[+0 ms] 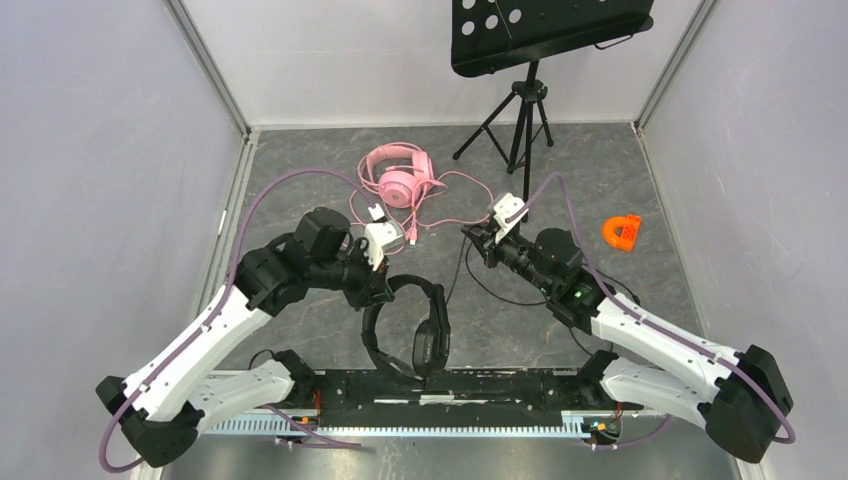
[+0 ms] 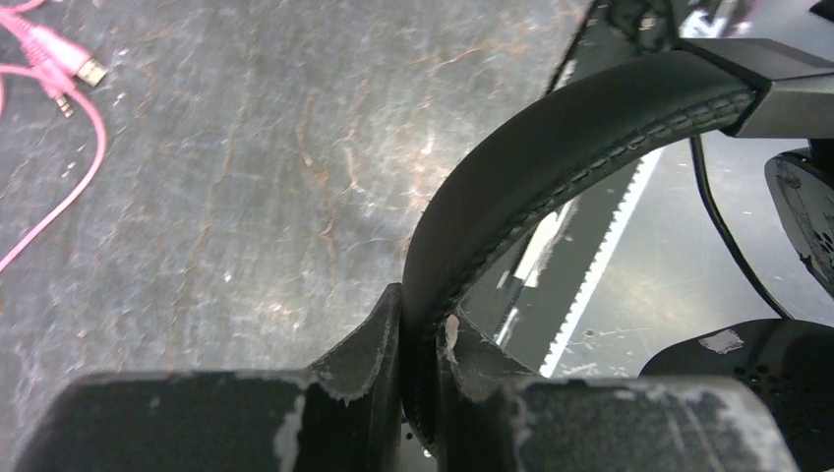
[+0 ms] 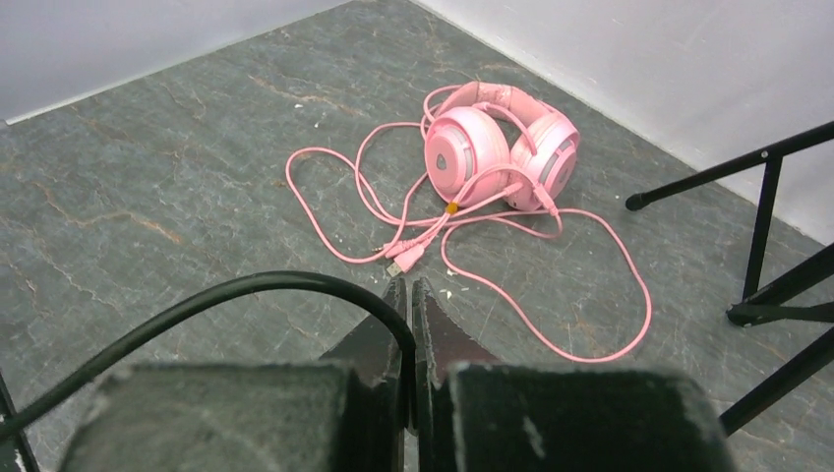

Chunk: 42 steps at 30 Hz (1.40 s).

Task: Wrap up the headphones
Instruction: Wrap the headphones cable around the headphones.

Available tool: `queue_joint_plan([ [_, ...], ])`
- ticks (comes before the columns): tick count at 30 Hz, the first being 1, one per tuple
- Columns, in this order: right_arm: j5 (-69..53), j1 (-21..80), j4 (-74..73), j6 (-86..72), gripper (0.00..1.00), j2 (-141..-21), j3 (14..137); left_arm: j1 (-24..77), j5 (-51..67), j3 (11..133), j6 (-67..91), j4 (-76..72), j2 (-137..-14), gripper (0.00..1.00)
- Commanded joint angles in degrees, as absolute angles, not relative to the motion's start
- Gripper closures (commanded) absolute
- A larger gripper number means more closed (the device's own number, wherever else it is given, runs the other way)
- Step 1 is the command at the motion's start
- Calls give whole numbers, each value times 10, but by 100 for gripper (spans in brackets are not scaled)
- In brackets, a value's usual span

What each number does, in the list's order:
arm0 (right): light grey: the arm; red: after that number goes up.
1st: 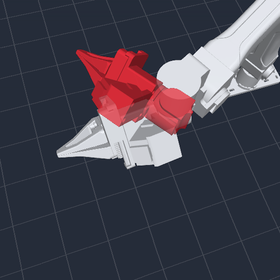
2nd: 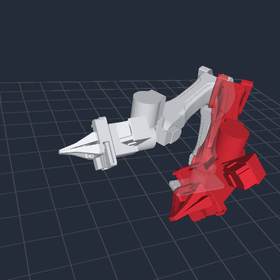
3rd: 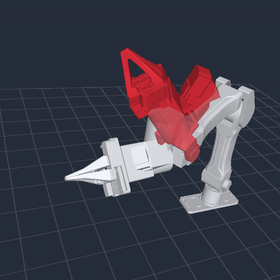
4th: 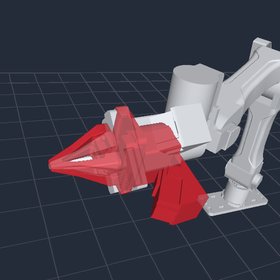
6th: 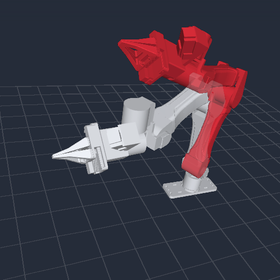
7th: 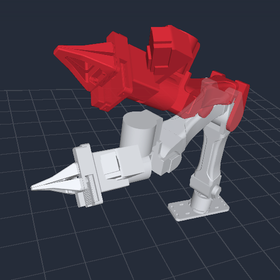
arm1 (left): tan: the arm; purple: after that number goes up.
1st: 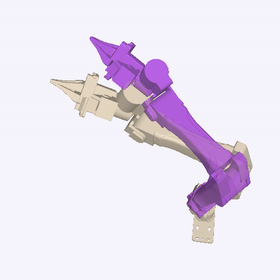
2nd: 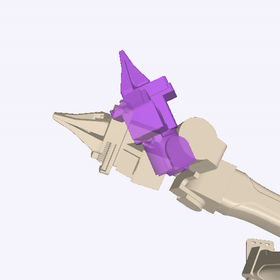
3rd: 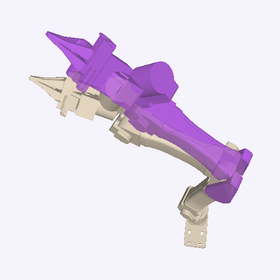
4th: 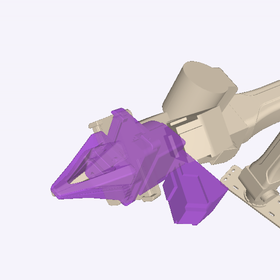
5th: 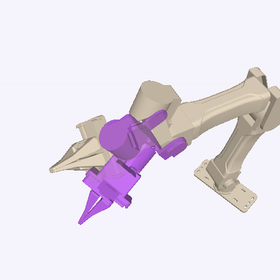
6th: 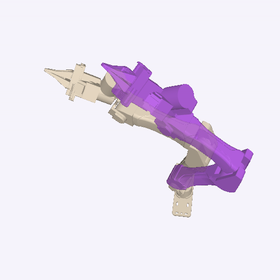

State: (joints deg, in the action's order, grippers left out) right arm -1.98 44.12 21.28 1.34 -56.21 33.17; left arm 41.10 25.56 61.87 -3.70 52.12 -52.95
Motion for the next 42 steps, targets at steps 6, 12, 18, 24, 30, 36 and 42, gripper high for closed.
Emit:
queue_joint_plan([
  [6,-94,439,68,-55,100,-586,470,417,53,645,-34,556,-606,98],
  [12,-202,439,61,-119,100,-604,479,417,-48,667,-6,554,-640,98],
  [18,-267,441,92,-173,100,-614,471,416,-134,675,48,537,-658,98],
  [24,-268,443,54,-179,100,-623,496,417,-219,675,88,526,-661,98],
  [30,-302,445,59,-214,100,-636,513,416,-287,677,109,524,-670,98],
  [36,-287,445,73,-209,100,-651,558,417,-234,654,86,486,-648,98],
  [42,-203,420,25,-156,100,-677,611,416,-137,599,44,445,-584,98],
])
